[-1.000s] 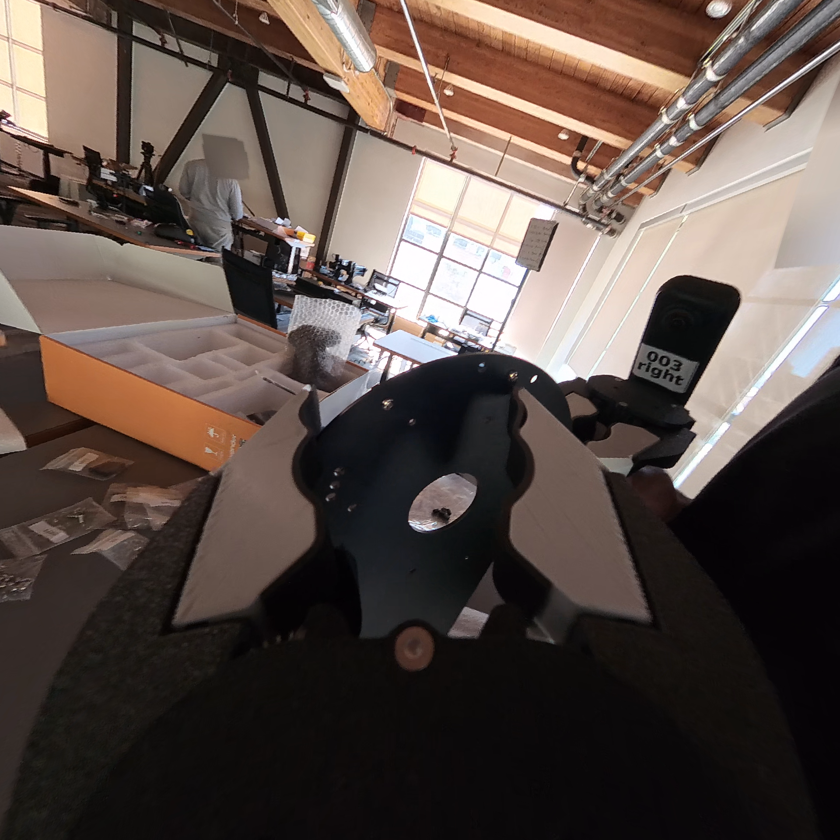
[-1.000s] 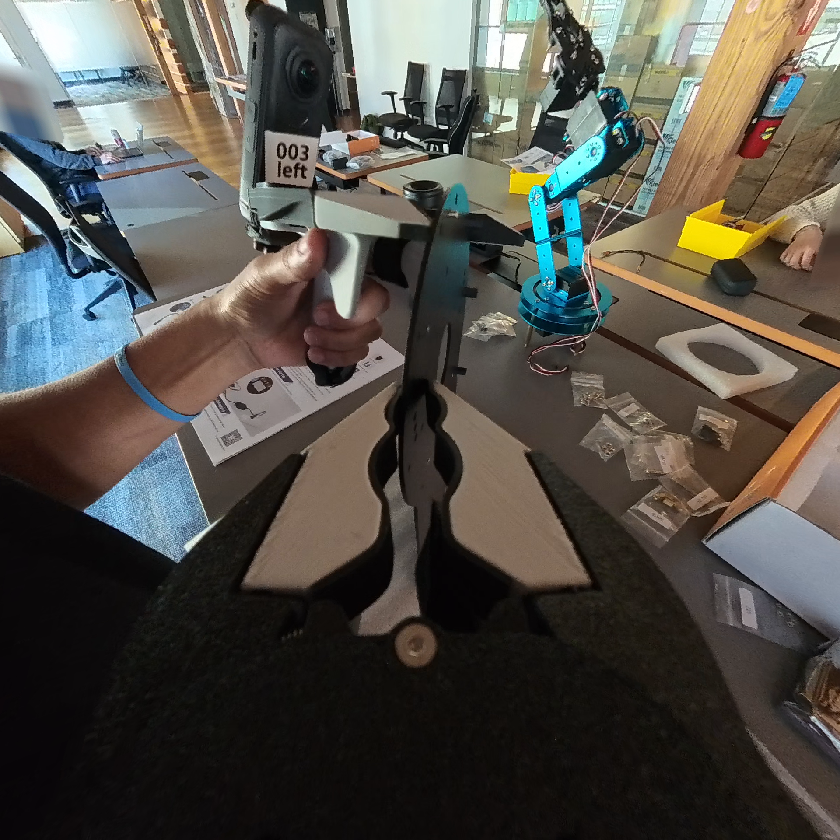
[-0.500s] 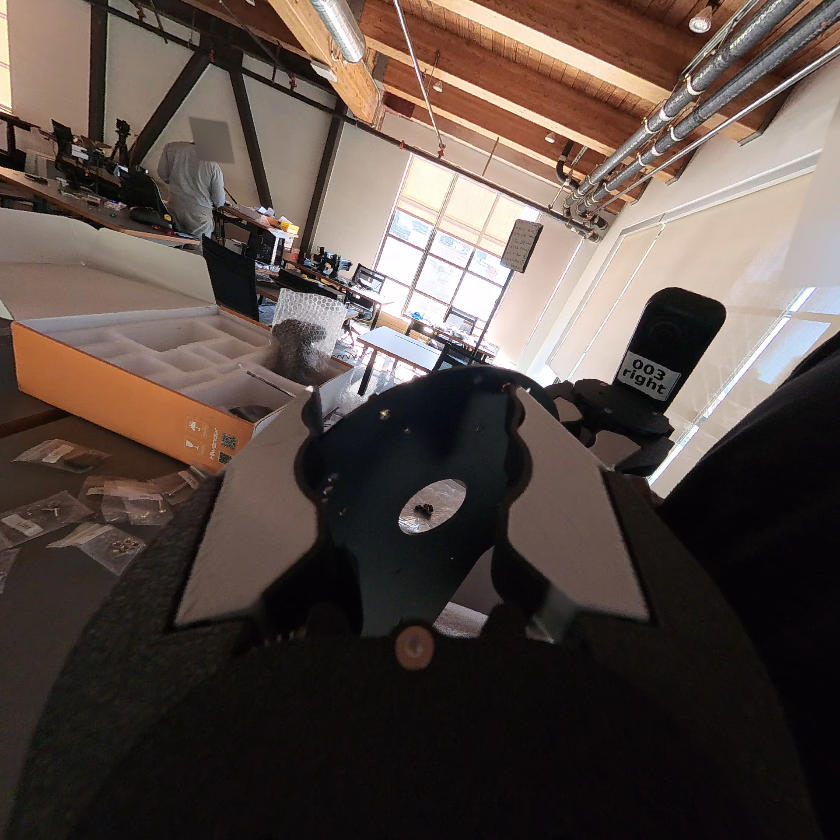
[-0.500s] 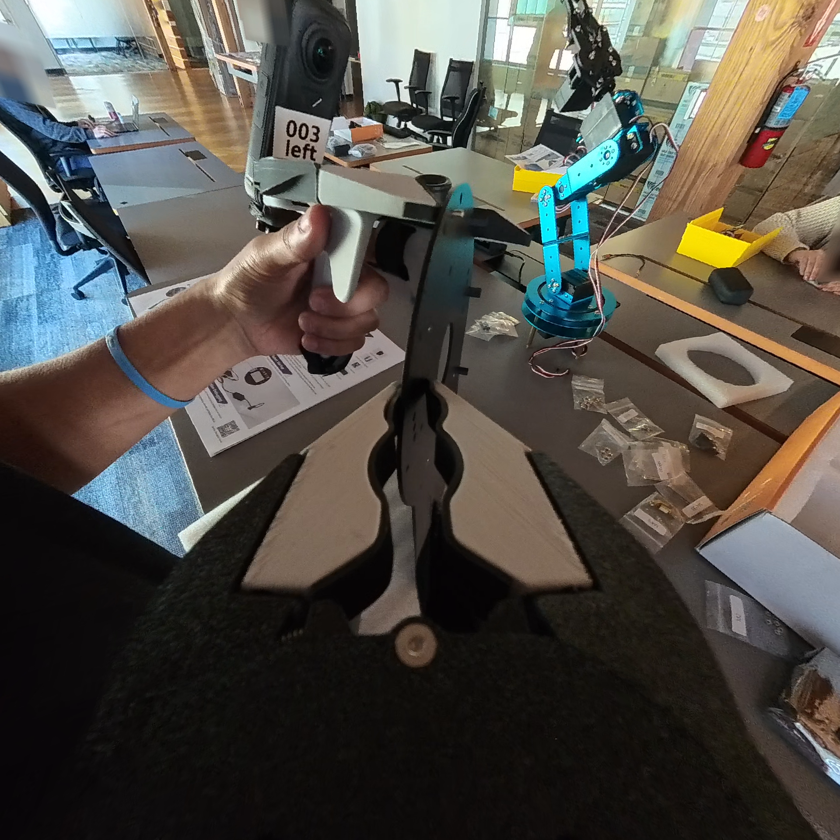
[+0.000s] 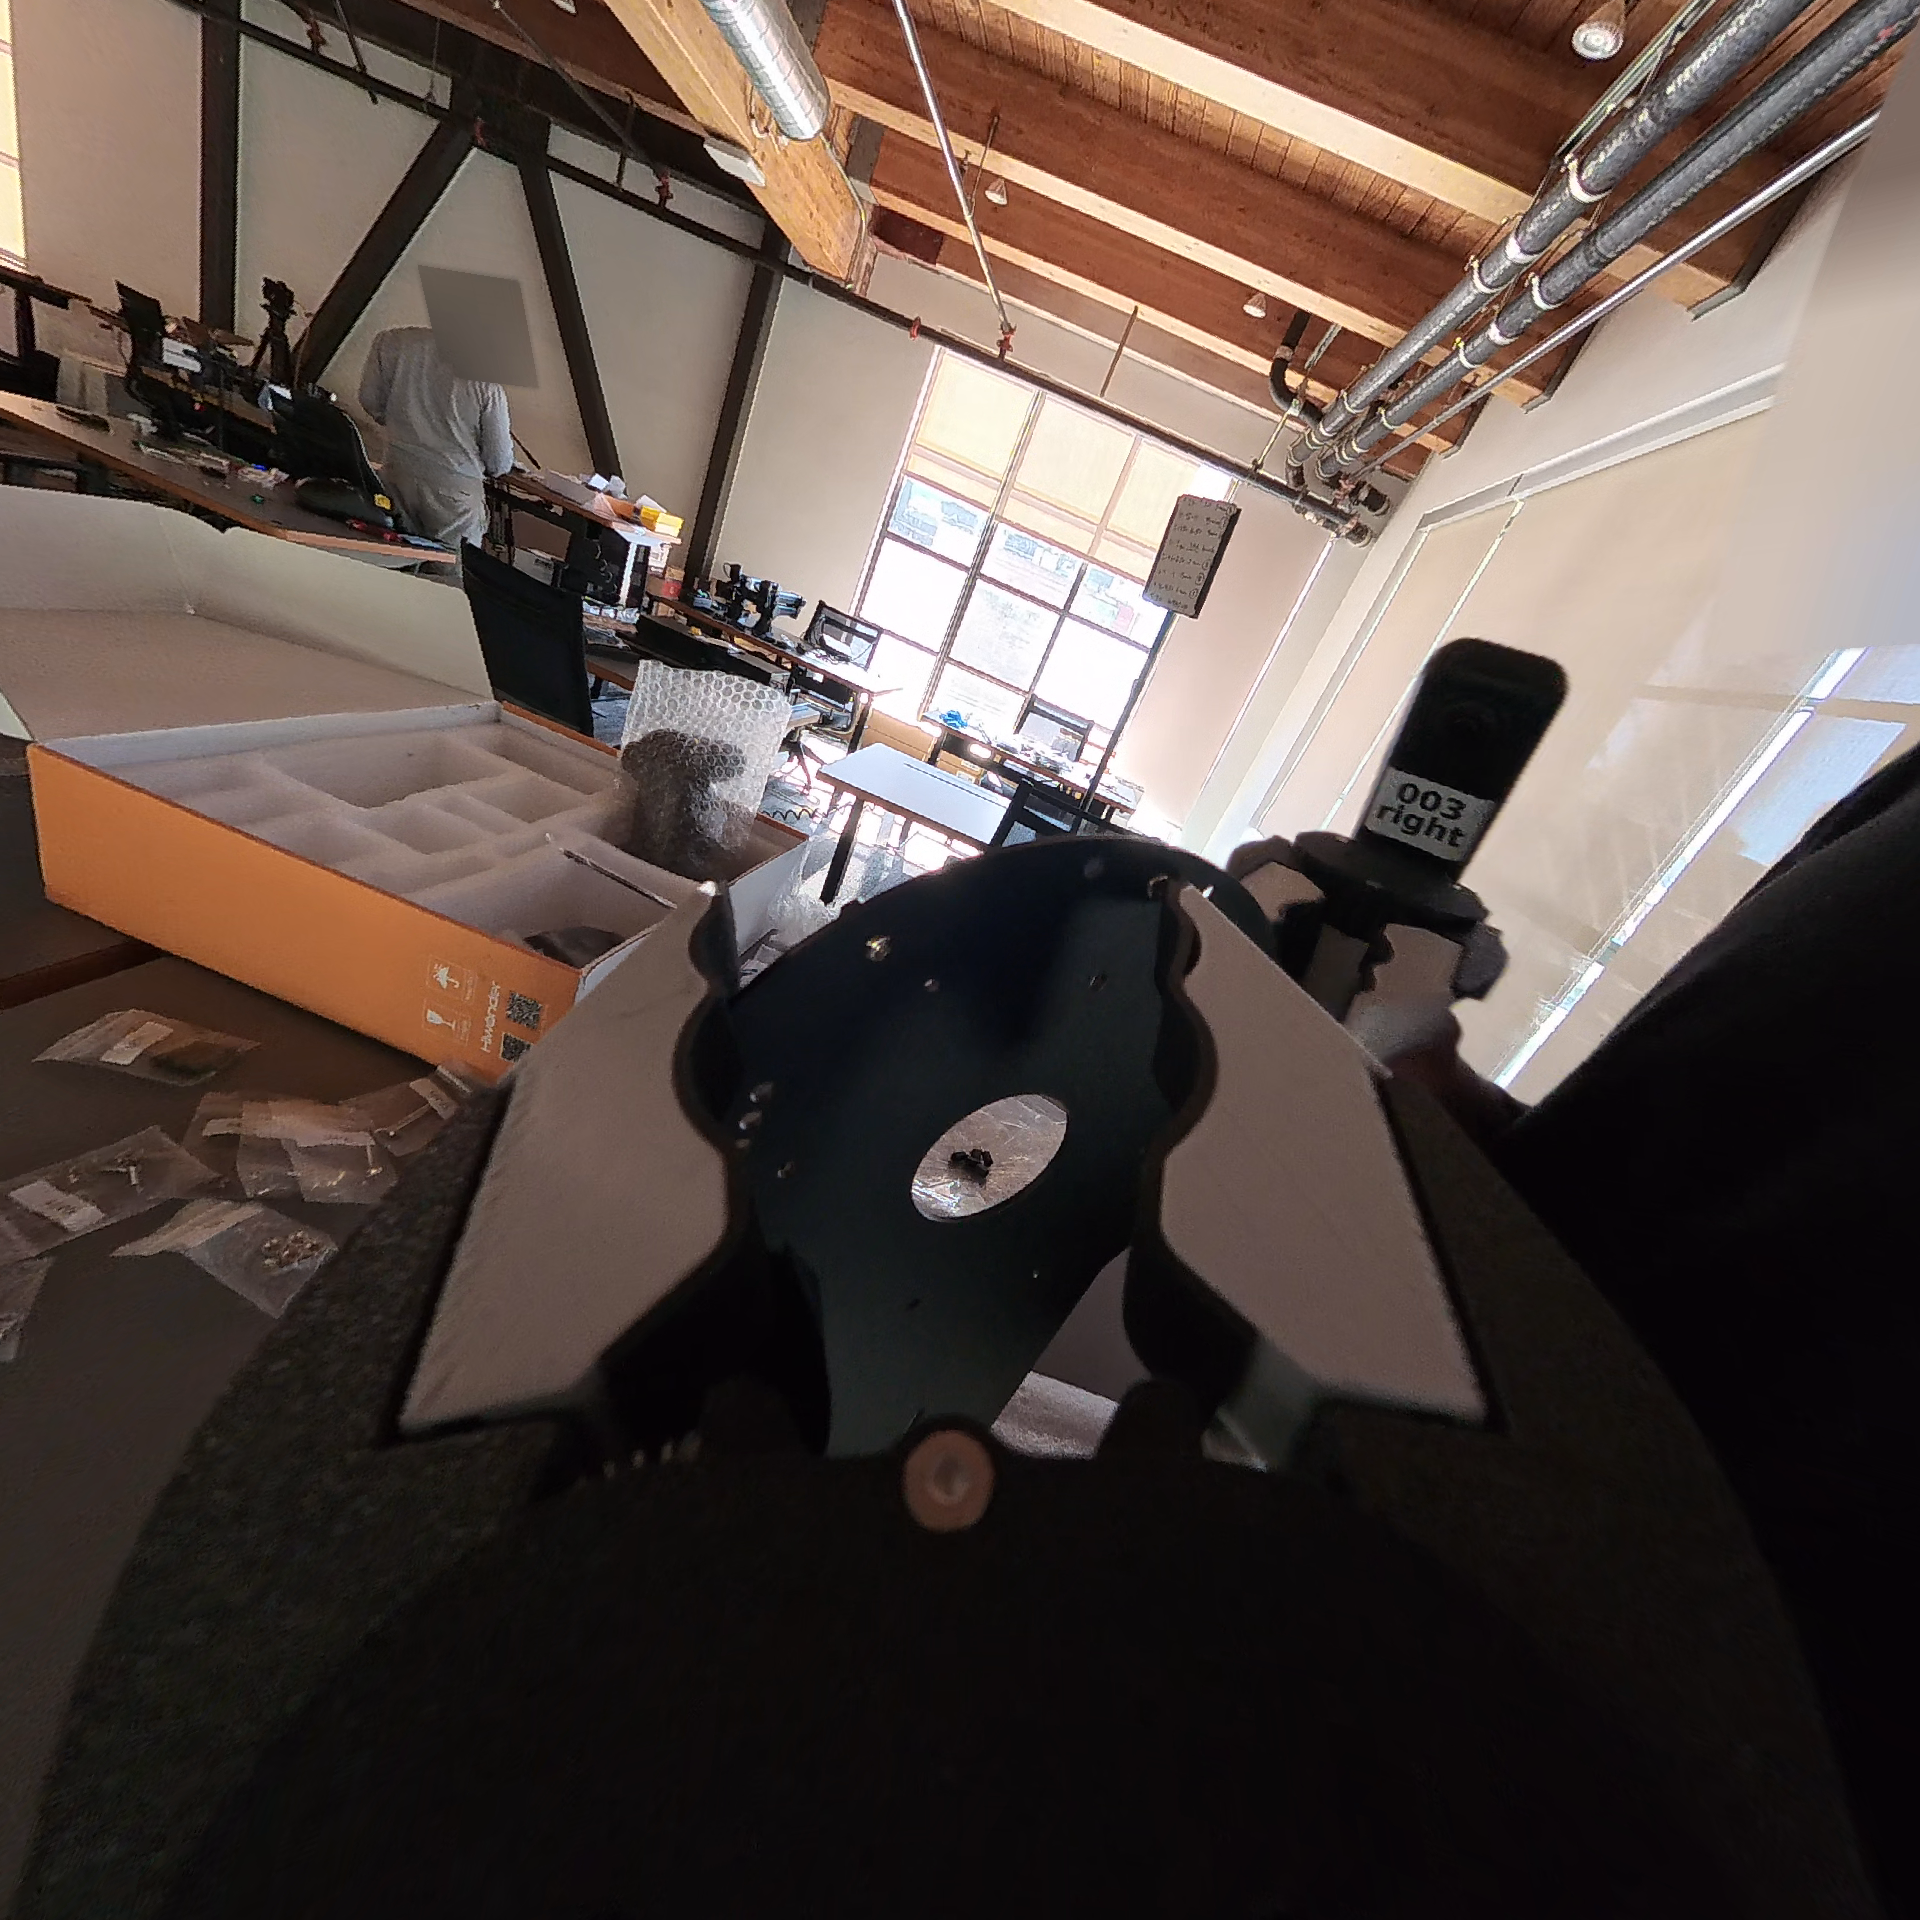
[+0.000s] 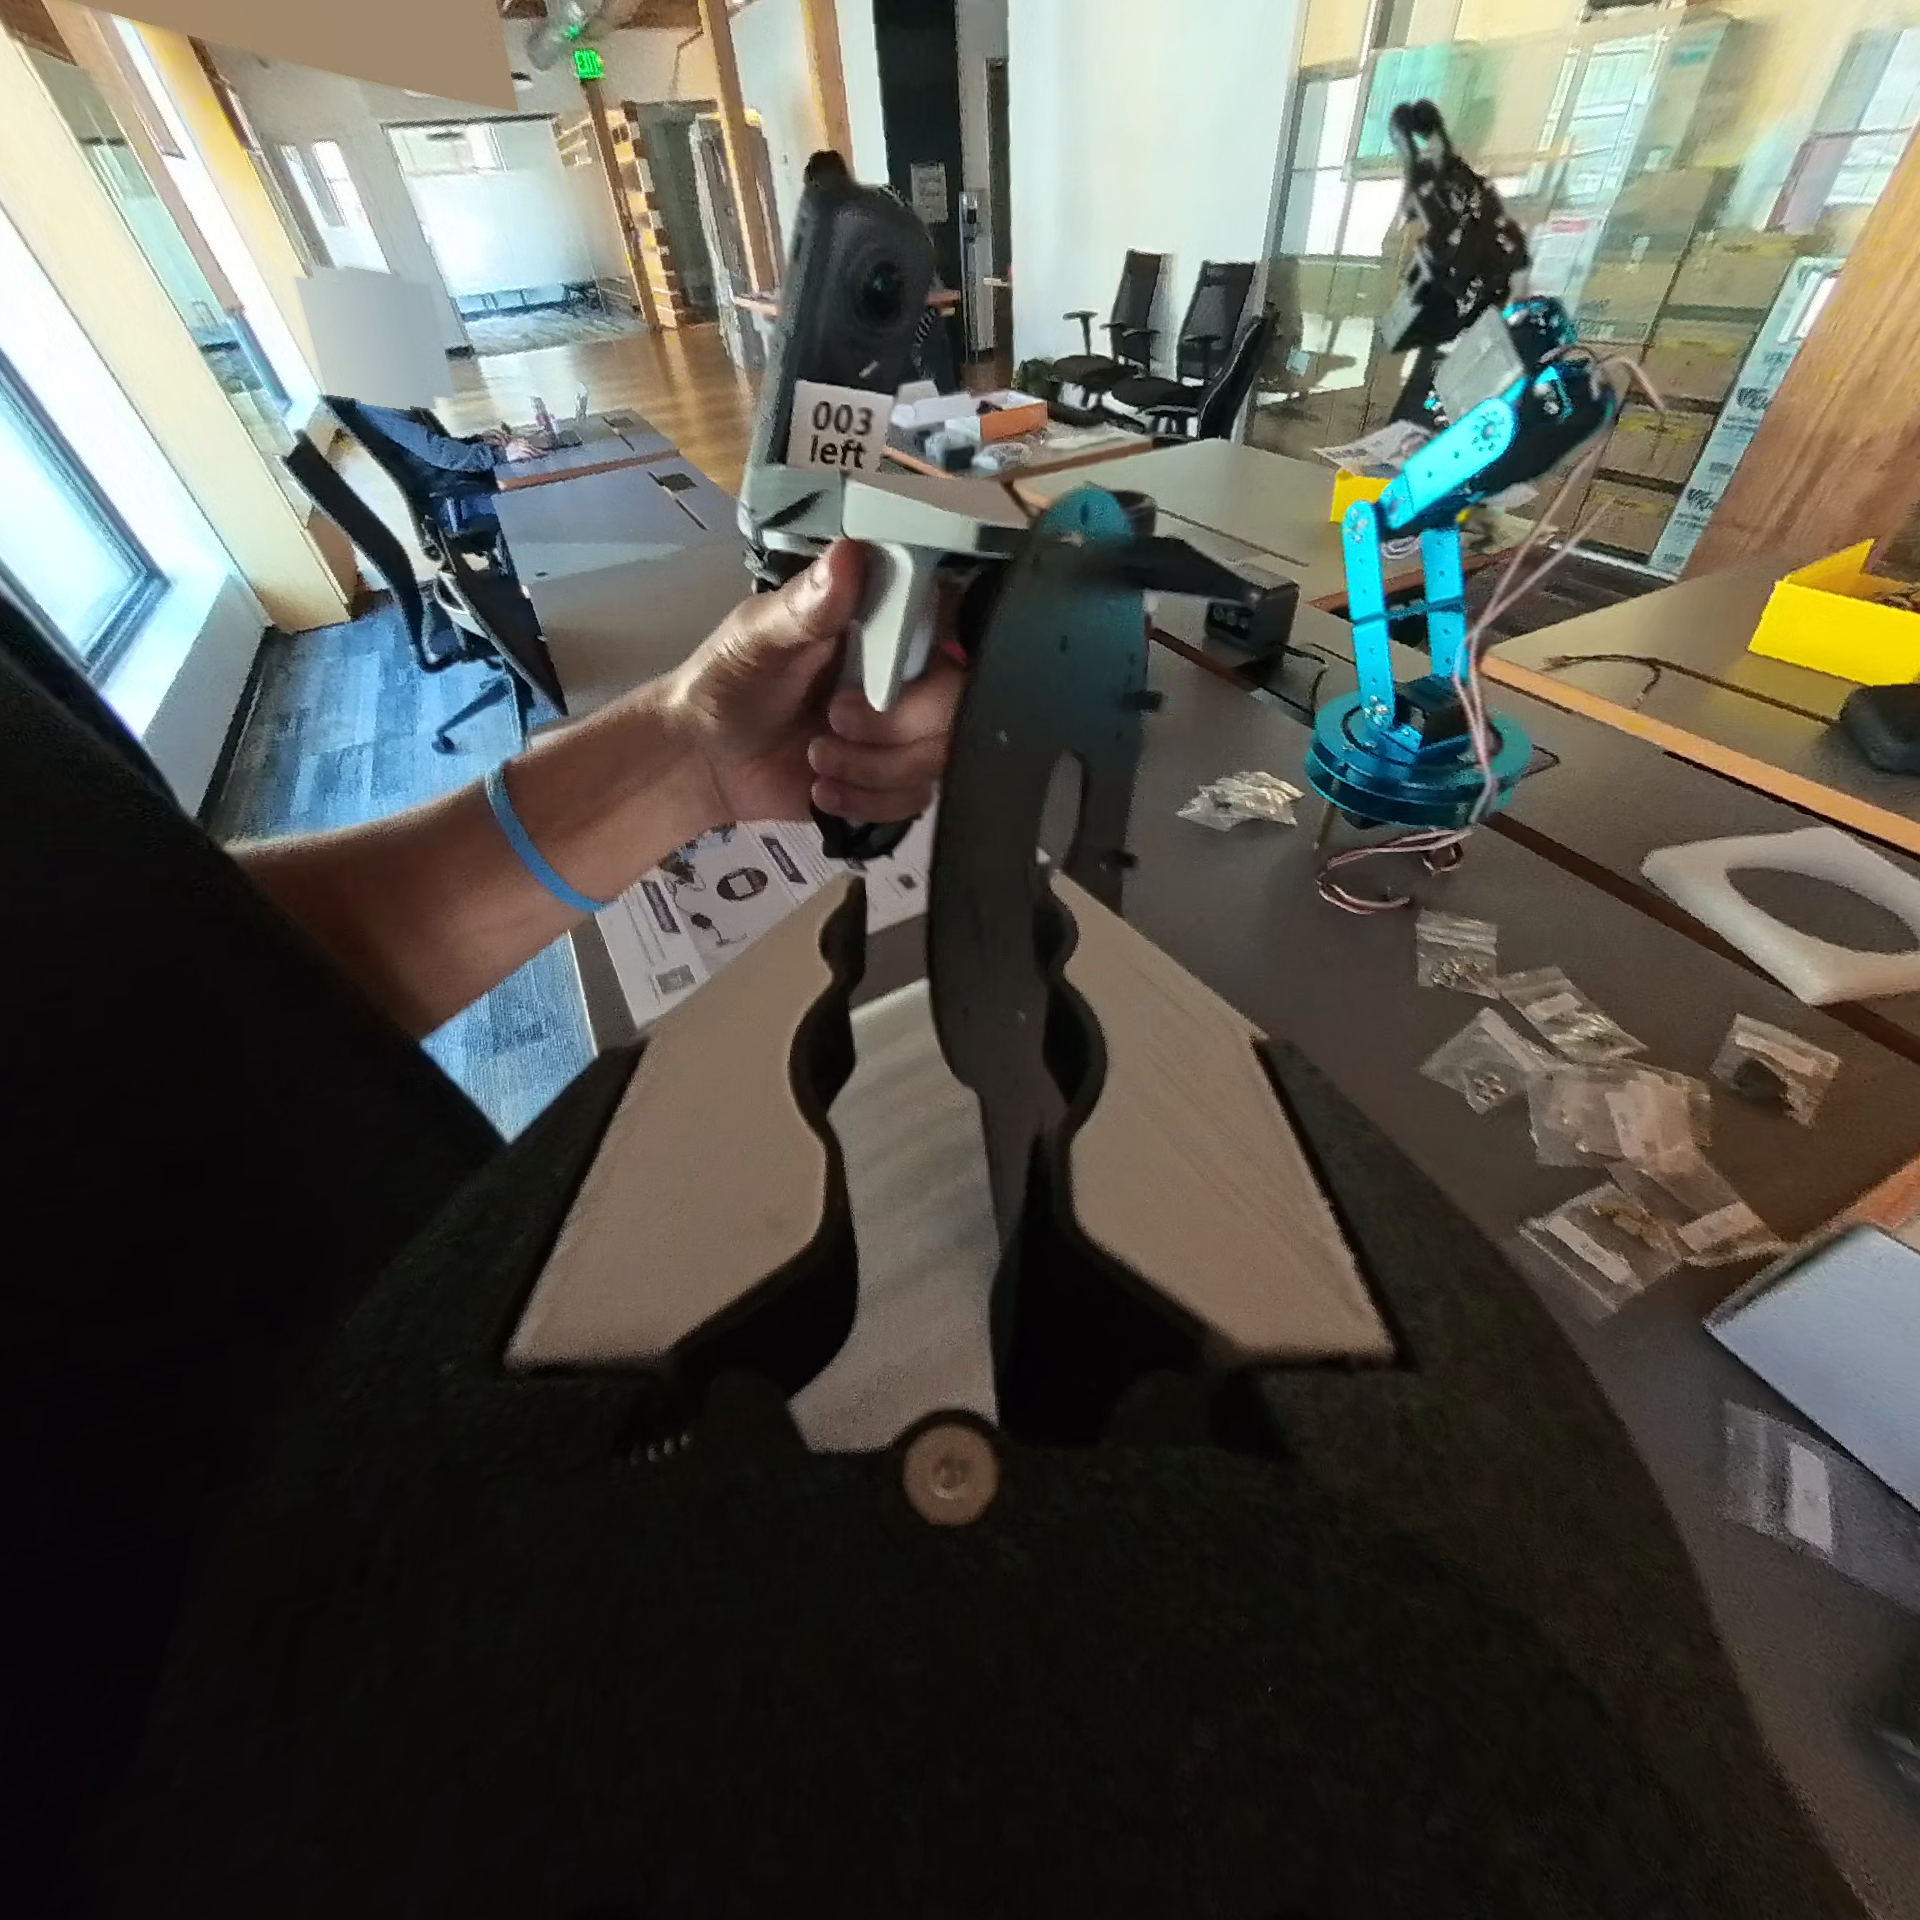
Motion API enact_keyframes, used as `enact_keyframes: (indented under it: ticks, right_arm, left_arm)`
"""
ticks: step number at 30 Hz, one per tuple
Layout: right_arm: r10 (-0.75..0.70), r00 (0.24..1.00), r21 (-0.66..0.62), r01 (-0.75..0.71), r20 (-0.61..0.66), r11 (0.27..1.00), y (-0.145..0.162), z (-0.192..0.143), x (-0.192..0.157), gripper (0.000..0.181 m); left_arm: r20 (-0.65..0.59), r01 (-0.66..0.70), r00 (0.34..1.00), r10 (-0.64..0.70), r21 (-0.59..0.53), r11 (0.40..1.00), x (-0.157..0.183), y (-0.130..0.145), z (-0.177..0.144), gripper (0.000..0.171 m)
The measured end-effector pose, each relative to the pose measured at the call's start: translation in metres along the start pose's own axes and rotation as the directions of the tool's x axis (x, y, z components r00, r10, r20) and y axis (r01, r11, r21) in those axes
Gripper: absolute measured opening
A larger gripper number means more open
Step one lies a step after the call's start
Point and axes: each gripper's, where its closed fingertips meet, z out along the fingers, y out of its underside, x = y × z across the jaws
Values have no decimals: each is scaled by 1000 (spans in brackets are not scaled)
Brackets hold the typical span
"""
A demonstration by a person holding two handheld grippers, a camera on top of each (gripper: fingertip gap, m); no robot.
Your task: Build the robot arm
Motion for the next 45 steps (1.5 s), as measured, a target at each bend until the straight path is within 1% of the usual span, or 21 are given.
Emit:
enact_keyframes:
  ticks: [2, 4, 5, 7, 9, 11, 13, 15, 18, 20, 21, 22, 29, 31, 33, 35, 37, 40, 45]
  right_arm:
    - [-13, 1000, -43, 12, -18, 999, 11, -22, 18, 33]
    - [-30, 992, -136, 13, -122, 991, 32, -52, 55, 32]
    - [-46, 979, -200, 5, -198, 980, 49, -71, 79, 32]
    - [-49, 945, -329, -64, -324, 942, 90, -112, 121, 32]
    - [-31, 913, -435, -164, -407, 885, 136, -152, 148, 32]
    - [36, 907, -492, -260, -419, 831, 178, -178, 154, 32]
    - [107, 909, -527, -326, -404, 785, 213, -189, 149, 33]
    - [129, 917, -579, -342, -377, 741, 241, -192, 141, 33]
    - [126, 934, -607, -316, -335, 729, 263, -181, 134, 31]
    - [92, 943, -636, -286, -320, 717, 270, -175, 134, 29]
    - [75, 948, -638, -266, -311, 723, 269, -172, 134, 27]
    - [73, 953, -640, -253, -294, 725, 268, -169, 132, 23]
    - [90, 968, -639, -223, -234, 737, 265, -158, 120, 22]
    - [79, 973, -658, -206, -218, 724, 267, -158, 119, 22]
    - [71, 975, -646, -193, -210, 738, 262, -157, 121, 22]
    - [34, 980, -644, -154, -195, 749, 260, -156, 124, 21]
    - [-1, 986, -664, -110, -165, 739, 264, -156, 125, 18]
    - [-10, 990, -660, -88, -144, 746, 264, -155, 126, 14]
    - [-5, 995, -681, -66, -102, 729, 265, -157, 117, 5]
  left_arm:
    - [0, 0, 1000, 0, 0, 1000, 0, 0, 0, 80]
    - [-2, 1, 1000, -1, 3, 1000, 1, 0, 0, 80]
    - [-3, 1, 1000, -1, 6, 1000, 1, 0, -1, 81]
    - [-5, 2, 1000, -2, 10, 1000, 1, 0, -2, 81]
    - [-4, 5, 1000, -5, 15, 1000, 2, 0, -3, 81]
    - [-5, 4, 1000, -4, 16, 1000, 3, 0, -3, 81]
    - [-6, 2, 1000, -2, 14, 1000, 3, 0, -3, 81]
    - [-6, 2, 1000, -2, 11, 1000, 3, 0, -3, 80]
    - [-4, 2, 1000, -2, 9, 1000, 3, 1, -3, 80]
    - [-3, 2, 1000, -2, 7, 1000, 3, 1, -3, 81]
    - [-2, 2, 1000, -2, 6, 1000, 4, 1, -4, 81]
    - [0, 2, 1000, -2, 6, 1000, 4, 1, -4, 81]
    - [5, 1, 1000, -1, 9, 1000, 4, 1, -5, 81]
    - [7, 1, 1000, -1, 7, 1000, 4, 1, -5, 81]
    - [9, -2, 1000, 2, 4, 1000, 5, 2, -5, 81]
    - [12, -2, 1000, 2, 2, 1000, 5, 2, -5, 81]
    - [14, -2, 1000, 2, 1, 1000, 5, 2, -6, 82]
    - [17, 0, 1000, 0, -1, 1000, 5, 2, -7, 82]
    - [22, 0, 1000, 0, -3, 1000, 5, 2, -7, 82]
